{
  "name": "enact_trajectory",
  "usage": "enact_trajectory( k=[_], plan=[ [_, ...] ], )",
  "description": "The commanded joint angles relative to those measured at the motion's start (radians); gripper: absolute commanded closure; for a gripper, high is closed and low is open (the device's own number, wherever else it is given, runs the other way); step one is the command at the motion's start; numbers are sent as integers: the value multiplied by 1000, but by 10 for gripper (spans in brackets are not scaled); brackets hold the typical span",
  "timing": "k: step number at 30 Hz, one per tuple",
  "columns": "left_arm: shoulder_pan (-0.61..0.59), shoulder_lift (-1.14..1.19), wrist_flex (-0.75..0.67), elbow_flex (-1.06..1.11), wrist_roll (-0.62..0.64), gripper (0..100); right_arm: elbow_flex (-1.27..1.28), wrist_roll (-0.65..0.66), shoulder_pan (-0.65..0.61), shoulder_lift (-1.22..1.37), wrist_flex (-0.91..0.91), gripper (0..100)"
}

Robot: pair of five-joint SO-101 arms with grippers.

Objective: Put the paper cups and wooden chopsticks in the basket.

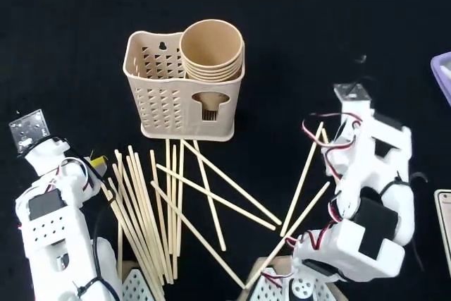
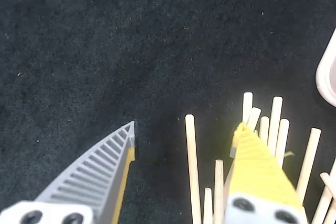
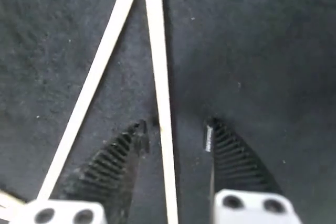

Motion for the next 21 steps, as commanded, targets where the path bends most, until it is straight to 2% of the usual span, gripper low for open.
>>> enact_trajectory(
  k=[1, 6, 12, 18, 21],
  plan=[
    [-1, -14, -12, -18, 6, 708, 47, 77, -11, -48, -124, 825],
    [-1, -14, -11, -18, 6, 708, 96, 180, 17, -48, -250, 994],
    [-1, -14, -12, -18, 5, 708, 107, 189, 52, -136, -238, 988],
    [-1, -14, -12, -18, 5, 708, 199, 195, -17, -460, -69, 988],
    [-1, -14, -9, -18, 2, 708, 305, 302, -68, -651, 18, 988]
  ],
)
